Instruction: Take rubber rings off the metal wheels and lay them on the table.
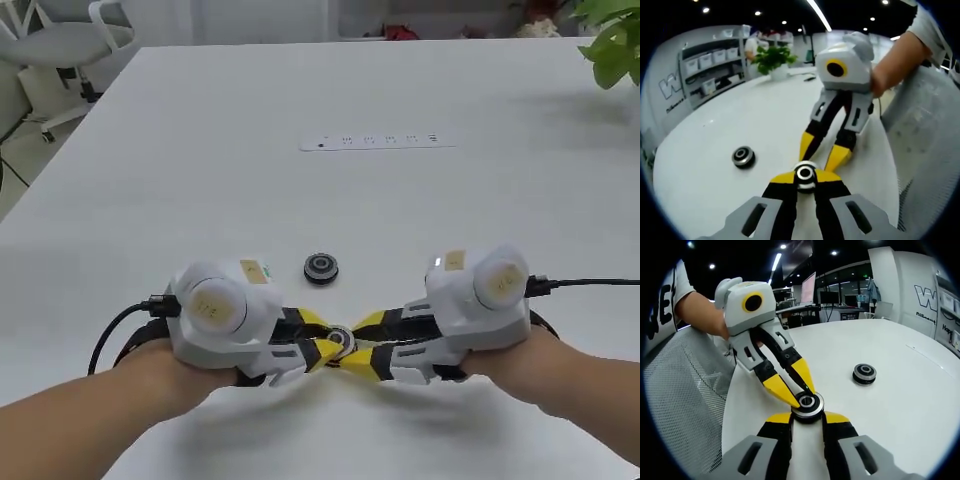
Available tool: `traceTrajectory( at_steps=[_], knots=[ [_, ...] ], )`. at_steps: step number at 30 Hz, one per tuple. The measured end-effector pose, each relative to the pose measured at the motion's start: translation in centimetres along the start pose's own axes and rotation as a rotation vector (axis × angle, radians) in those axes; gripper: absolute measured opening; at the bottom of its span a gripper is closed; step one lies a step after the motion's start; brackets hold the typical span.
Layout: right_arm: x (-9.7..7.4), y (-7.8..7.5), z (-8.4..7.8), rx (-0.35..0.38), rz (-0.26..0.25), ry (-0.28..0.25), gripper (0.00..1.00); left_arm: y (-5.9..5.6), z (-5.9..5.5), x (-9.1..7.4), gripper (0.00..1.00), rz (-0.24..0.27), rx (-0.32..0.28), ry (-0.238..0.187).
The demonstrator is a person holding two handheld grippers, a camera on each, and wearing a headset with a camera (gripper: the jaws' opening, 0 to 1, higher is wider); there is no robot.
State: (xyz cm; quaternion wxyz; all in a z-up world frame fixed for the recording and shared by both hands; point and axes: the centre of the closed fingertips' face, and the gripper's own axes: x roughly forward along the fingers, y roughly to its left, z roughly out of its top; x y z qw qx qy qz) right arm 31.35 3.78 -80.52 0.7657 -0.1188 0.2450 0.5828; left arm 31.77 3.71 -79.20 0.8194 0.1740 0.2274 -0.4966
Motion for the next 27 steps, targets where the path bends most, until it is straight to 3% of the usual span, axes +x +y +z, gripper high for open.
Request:
traceTrajectory(
  at_steps=[16, 27],
  knots=[
    [-0.48, -0.12, -0.30, 0.061, 0.024, -0.007, 0.12, 0.05, -0.01, 0.02, 0.13, 0.003, -0.011, -0.005],
    [-0.55, -0.39, -0.61, 0.122, 0.019, -0.002, 0.02, 0.07, -0.01, 0.02, 0.13, 0.008, -0.010, -0.002]
  ],
)
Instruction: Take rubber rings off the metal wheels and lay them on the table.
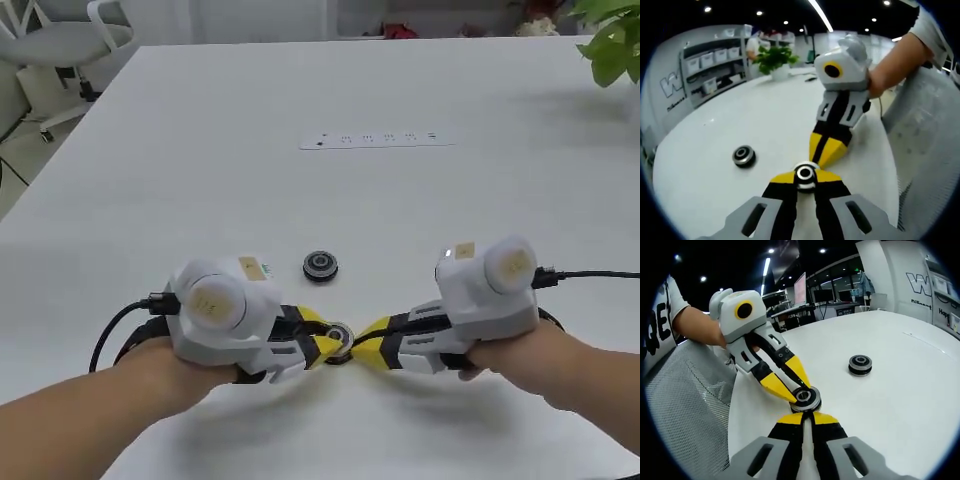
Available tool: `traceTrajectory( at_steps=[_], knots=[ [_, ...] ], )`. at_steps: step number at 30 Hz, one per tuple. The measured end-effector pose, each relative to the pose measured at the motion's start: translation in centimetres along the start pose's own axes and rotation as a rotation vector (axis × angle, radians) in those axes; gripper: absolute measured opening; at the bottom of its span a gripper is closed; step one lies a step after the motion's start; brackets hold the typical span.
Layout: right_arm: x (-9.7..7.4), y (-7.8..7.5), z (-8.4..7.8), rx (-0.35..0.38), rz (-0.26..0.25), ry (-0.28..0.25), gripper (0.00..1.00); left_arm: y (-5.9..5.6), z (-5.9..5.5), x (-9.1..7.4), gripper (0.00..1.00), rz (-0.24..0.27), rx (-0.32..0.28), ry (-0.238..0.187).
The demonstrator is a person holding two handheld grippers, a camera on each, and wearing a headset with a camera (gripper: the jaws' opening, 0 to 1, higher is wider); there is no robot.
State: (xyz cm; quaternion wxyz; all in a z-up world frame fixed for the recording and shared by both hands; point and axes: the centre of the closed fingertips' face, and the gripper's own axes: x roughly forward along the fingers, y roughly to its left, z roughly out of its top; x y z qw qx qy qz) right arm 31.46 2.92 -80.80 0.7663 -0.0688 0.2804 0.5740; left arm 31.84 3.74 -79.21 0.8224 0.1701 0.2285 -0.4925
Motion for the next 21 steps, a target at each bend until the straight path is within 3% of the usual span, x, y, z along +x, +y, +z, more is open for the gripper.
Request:
traceTrajectory(
  at_steps=[8, 21],
  knots=[
    [-0.08, -0.09, 0.02, 0.017, -0.003, -0.001, 0.00, -0.01, 0.03, 0.01, 0.12, 0.002, 0.005, 0.002],
    [-0.58, -0.34, 0.22, 0.132, 0.010, -0.022, 0.00, -0.01, 0.02, 0.03, 0.12, 0.003, 0.008, 0.006]
  ],
)
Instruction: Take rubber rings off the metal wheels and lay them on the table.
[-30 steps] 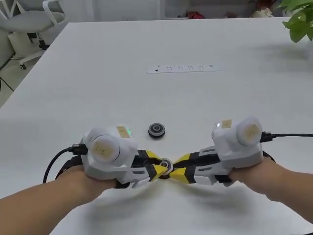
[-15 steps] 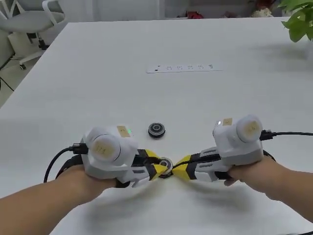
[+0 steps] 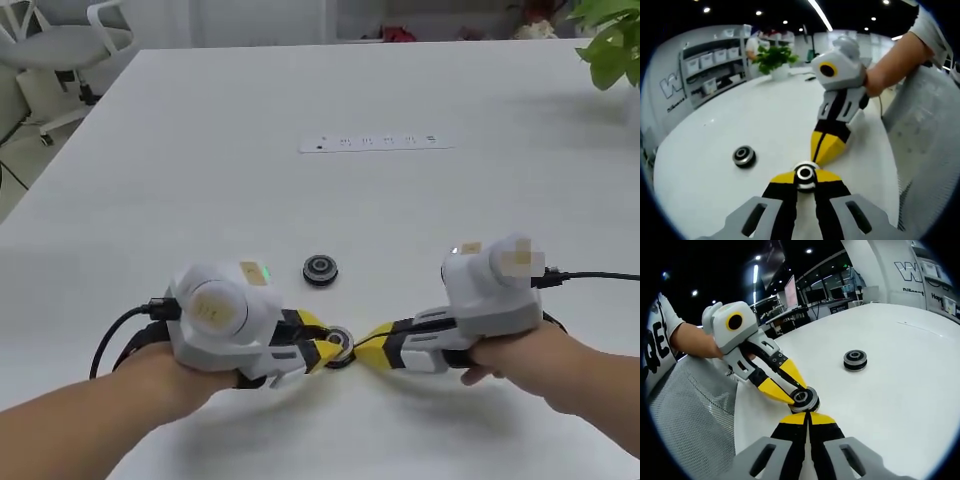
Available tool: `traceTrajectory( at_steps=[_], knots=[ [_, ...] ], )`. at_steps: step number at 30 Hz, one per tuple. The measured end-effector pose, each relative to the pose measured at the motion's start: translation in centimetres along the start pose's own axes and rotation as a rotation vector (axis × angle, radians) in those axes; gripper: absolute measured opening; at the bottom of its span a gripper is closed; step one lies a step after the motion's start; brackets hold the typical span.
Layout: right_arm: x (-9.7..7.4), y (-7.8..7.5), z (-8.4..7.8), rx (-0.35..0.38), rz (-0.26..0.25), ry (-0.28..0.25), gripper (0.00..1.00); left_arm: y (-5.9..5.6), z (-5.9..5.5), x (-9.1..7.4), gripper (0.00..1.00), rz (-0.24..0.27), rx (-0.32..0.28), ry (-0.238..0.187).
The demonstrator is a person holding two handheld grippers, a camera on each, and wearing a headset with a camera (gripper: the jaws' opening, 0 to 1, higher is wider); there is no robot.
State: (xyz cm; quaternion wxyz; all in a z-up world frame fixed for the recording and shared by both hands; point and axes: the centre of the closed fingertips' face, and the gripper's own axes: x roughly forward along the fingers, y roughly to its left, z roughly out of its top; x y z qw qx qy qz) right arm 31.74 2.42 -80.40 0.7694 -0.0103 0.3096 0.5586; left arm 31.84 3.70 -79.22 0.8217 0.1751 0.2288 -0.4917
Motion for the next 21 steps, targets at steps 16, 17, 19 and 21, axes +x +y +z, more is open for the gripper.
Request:
traceTrajectory(
  at_steps=[16, 17, 19, 21],
  knots=[
    [-0.1, -0.1, 0.2, 0.078, -0.011, -0.024, 0.00, 0.0, 0.0, 0.0, 0.12, 0.010, -0.004, 0.008],
    [-0.2, -0.2, 0.2, 0.082, -0.013, -0.027, 0.00, 0.0, 0.0, 0.0, 0.12, 0.011, -0.004, 0.008],
    [-0.2, -0.3, 0.5, 0.096, -0.016, -0.042, 0.00, 0.0, 0.0, 0.0, 0.12, 0.011, -0.005, 0.008],
    [-0.3, -0.3, 1.0, 0.130, -0.008, -0.070, 0.00, 0.0, 0.0, 0.0, 0.12, 0.012, -0.005, 0.008]
  ],
)
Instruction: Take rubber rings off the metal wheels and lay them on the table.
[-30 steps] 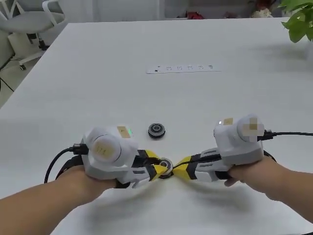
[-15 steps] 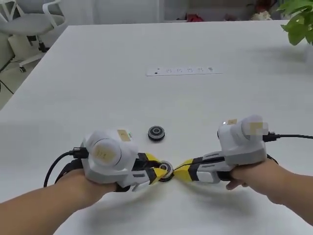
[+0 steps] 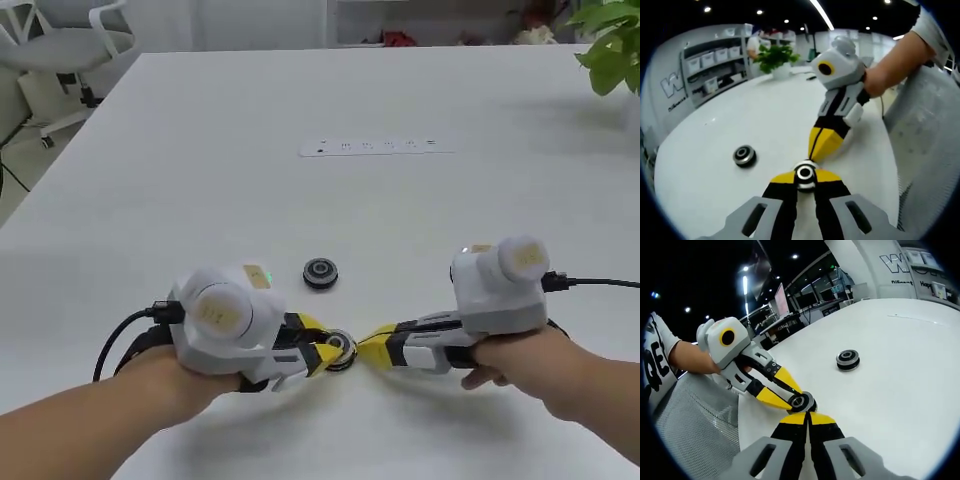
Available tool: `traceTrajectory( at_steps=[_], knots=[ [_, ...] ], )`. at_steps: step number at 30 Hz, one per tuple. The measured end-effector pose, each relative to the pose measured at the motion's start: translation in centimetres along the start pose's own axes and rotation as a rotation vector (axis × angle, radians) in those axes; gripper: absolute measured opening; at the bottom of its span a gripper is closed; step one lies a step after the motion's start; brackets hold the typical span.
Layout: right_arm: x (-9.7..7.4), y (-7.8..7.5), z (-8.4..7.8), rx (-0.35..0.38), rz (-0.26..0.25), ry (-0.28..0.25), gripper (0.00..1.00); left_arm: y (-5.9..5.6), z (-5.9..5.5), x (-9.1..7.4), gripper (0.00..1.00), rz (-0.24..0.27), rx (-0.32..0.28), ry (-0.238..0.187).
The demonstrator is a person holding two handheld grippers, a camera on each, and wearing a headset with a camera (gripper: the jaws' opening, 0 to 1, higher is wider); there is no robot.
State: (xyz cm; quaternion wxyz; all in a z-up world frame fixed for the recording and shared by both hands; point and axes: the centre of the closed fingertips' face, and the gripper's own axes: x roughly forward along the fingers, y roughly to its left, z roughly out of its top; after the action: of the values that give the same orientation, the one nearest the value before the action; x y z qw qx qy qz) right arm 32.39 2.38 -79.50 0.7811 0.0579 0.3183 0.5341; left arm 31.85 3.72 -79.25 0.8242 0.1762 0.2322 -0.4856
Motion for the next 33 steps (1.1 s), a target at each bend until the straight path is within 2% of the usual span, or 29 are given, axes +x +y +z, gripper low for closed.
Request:
traceTrajectory(
  at_steps=[3, 11, 33],
  knots=[
    [0.1, 0.0, -0.1, -0.014, -0.006, 0.006, 0.00, 0.0, 0.0, 0.0, 0.12, 0.002, 0.001, 0.001],
    [0.1, 0.2, 0.1, 0.020, 0.001, -0.009, 0.00, 0.0, 0.0, 0.0, 0.12, 0.006, 0.002, 0.005],
    [0.4, 1.0, 0.3, -0.006, 0.025, -0.002, 0.00, 0.0, 0.1, 0.0, 0.12, 0.016, 0.014, 0.013]
  ],
)
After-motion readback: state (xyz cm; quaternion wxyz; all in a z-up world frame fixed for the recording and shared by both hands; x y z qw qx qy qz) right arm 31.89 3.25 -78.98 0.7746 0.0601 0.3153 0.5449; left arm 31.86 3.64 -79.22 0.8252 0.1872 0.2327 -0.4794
